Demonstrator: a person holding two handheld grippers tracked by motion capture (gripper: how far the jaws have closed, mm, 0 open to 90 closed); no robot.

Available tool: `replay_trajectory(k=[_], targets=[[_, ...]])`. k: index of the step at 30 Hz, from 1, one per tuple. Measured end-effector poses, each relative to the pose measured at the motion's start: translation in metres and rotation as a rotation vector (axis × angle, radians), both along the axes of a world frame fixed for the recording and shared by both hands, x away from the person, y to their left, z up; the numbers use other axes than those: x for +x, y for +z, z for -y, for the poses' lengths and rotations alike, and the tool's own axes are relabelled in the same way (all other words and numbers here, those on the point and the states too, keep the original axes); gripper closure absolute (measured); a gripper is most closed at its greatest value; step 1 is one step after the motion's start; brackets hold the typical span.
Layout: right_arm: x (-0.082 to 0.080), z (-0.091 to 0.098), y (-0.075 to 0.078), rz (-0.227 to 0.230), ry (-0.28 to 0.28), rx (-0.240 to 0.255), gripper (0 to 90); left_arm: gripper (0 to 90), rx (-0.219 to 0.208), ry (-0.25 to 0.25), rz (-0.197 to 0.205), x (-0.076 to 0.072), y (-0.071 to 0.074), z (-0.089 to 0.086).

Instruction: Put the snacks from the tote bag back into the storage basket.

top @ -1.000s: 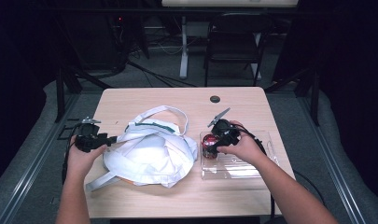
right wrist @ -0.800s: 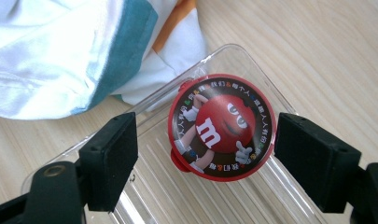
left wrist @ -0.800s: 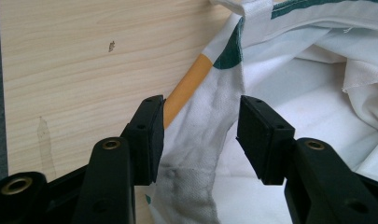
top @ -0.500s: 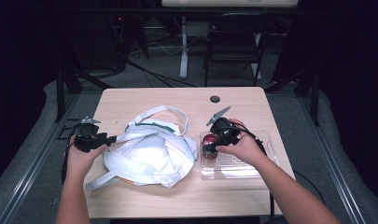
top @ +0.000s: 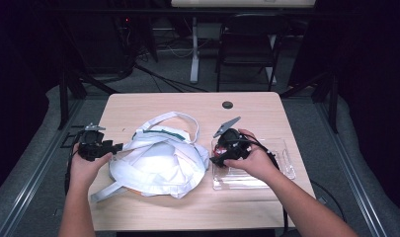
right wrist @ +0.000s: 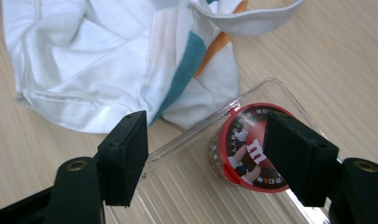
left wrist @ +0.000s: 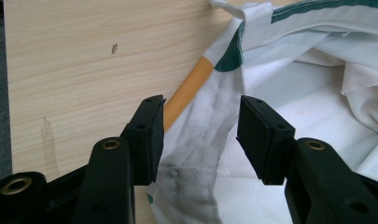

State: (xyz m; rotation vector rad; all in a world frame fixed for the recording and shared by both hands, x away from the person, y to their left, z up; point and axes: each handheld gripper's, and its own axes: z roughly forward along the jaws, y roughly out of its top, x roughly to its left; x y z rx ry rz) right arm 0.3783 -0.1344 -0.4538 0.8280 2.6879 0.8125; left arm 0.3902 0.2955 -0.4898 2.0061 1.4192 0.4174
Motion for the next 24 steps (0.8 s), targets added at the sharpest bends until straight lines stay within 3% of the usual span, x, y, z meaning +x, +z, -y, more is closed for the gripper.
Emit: replay_trajectory(k=[6,24], targets=[[-0.007,-0.005,-0.001,0.004,0.012,0.021,33.0,51.5,0.001,0.0,0.0,0.0,0.0,0.0],[-0.032,-0.022,-0.015,-0.015,0.093,0.018,33.6,51.5,-0.001,-0.002,-0.005,0.0,0.001,-0.001]])
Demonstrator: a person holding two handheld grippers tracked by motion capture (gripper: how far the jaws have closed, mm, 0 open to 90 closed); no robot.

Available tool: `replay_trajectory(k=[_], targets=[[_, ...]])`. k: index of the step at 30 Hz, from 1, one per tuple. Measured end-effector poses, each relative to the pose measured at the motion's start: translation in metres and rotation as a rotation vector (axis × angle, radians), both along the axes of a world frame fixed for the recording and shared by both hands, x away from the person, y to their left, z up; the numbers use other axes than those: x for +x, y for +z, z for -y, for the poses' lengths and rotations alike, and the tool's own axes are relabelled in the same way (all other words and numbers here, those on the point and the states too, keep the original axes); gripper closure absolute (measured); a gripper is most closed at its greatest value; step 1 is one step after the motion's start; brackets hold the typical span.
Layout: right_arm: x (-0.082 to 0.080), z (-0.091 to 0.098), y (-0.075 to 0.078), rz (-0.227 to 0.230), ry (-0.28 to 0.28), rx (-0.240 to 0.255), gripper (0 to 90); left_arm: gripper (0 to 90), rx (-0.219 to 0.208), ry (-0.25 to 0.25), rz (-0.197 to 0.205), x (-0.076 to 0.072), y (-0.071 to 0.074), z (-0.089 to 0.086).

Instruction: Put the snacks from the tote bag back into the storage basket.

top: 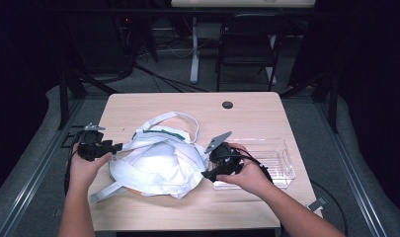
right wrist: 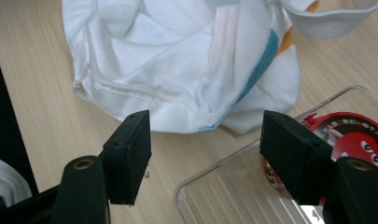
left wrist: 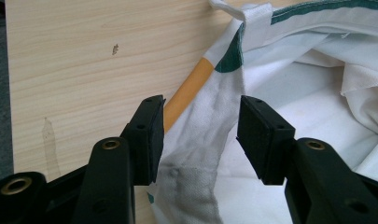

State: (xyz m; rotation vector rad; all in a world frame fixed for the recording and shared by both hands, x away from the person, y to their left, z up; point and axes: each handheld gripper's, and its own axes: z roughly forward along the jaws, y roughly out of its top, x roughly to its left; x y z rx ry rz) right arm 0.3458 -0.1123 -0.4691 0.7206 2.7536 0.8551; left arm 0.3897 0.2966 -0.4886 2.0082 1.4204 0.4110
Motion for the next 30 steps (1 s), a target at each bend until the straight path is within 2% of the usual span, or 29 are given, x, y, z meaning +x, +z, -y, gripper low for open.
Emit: replay_trajectory(k=[6,13,14,15,17,23,30], targets=[[-0.011,-0.005,-0.007,-0.002,0.014,0.026,33.6,51.5,0.001,0.0,0.0,0.0,0.0,0.0],[-0.019,-0.006,-0.018,-0.014,0.033,0.014,33.6,51.5,0.0,0.001,0.001,0.0,0.0,0.0],[-0.021,-0.006,-0.02,0.008,0.02,0.013,33.6,51.5,-0.001,0.002,0.0,0.0,0.0,0.0],[-0.023,-0.006,-0.022,0.01,0.019,0.014,33.6,51.5,-0.001,0.003,0.002,0.0,0.0,0.001],[-0.026,-0.006,-0.026,0.01,0.016,0.023,33.6,51.5,0.001,0.008,0.01,0.0,-0.001,0.001],[-0.034,-0.007,-0.032,0.01,0.015,0.051,33.5,51.5,0.005,0.004,0.003,0.0,0.0,0.001],[-0.041,-0.008,-0.037,0.017,0.033,0.051,33.7,51.5,0.002,0.008,0.008,0.0,-0.001,0.001]])
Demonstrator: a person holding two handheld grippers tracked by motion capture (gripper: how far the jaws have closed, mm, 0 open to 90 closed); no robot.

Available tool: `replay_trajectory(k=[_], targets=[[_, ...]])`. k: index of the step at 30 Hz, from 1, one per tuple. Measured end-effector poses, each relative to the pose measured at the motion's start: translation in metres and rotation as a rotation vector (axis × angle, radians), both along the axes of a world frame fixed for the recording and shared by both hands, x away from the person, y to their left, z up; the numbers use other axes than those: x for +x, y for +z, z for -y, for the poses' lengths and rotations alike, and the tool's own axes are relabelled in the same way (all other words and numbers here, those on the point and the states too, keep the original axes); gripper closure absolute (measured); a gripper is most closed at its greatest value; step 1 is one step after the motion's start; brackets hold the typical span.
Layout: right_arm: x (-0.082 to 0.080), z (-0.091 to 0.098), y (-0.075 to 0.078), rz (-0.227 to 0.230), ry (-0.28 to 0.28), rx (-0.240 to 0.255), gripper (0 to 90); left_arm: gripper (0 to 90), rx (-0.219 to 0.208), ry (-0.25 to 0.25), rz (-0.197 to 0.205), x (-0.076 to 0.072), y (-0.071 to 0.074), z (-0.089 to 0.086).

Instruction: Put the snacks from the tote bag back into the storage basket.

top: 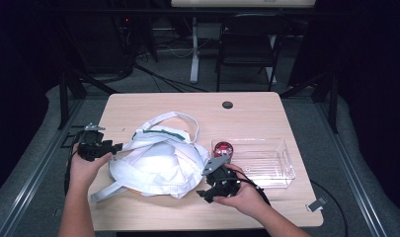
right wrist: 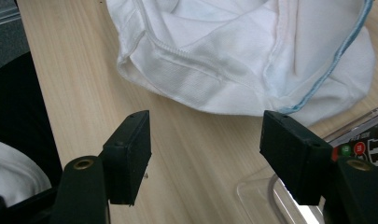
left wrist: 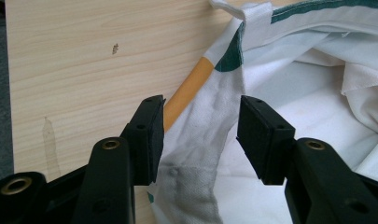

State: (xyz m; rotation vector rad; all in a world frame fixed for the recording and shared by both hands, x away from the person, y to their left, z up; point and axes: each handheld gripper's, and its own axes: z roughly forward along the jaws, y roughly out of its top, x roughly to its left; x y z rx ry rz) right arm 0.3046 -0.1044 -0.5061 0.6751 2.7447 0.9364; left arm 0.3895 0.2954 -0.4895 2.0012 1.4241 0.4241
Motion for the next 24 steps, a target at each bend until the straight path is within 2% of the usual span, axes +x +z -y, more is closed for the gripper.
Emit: replay_trajectory(k=[3,10,15,16,23,24], targets=[[-0.003,-0.001,-0.004,-0.005,-0.004,0.02,35.7,51.5,0.001,-0.004,-0.005,0.0,0.0,0.0],[-0.01,-0.002,-0.013,-0.002,0.016,0.002,39.5,51.5,0.001,-0.004,-0.007,0.0,0.0,0.0],[-0.016,-0.003,-0.022,-0.004,0.041,0.002,45.1,51.5,0.002,-0.008,-0.006,0.0,0.0,0.0],[-0.018,-0.004,-0.025,-0.005,0.036,0.015,45.5,51.5,0.002,-0.008,-0.006,0.0,0.0,0.0],[-0.023,-0.007,-0.037,-0.001,0.048,-0.008,45.1,51.5,-0.003,-0.005,-0.005,0.0,-0.001,0.001],[-0.024,-0.008,-0.039,-0.004,0.046,0.003,45.0,51.5,-0.003,-0.005,-0.005,0.0,-0.001,0.001]])
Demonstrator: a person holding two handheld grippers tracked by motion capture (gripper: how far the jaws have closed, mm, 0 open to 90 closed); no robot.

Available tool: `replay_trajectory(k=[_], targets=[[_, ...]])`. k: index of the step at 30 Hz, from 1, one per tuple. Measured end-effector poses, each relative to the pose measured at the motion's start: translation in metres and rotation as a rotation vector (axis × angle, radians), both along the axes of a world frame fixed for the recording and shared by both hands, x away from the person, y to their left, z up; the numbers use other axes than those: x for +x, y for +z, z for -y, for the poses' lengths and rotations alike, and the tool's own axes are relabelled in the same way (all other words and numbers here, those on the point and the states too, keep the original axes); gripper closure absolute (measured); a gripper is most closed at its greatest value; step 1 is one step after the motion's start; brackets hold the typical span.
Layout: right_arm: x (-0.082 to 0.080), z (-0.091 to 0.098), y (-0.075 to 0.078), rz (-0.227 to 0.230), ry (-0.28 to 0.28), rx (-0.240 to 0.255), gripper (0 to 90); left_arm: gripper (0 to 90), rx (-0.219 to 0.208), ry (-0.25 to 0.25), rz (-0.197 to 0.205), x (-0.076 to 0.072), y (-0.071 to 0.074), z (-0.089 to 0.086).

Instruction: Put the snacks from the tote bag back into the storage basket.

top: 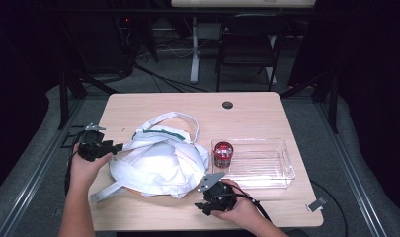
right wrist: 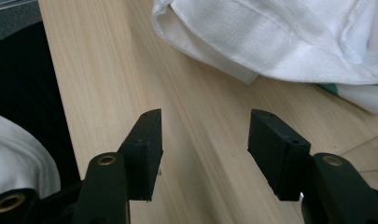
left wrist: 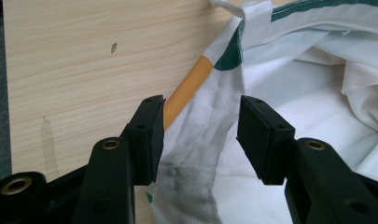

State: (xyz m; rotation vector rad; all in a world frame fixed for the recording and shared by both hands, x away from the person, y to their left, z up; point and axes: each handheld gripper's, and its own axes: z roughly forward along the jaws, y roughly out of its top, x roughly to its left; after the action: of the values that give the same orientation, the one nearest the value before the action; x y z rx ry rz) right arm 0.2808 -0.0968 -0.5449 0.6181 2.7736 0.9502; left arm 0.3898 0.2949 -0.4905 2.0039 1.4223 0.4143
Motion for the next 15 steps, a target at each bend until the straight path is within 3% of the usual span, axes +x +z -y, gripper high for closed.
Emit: replay_trajectory(k=[11,15], targets=[[-0.001,0.001,-0.006,0.012,-0.008,0.011,42.4,51.5,0.0,-0.001,0.001,0.0,0.001,0.0],[-0.002,0.002,-0.011,-0.017,-0.015,0.043,41.4,51.5,0.001,-0.002,0.001,0.0,0.001,0.0]])
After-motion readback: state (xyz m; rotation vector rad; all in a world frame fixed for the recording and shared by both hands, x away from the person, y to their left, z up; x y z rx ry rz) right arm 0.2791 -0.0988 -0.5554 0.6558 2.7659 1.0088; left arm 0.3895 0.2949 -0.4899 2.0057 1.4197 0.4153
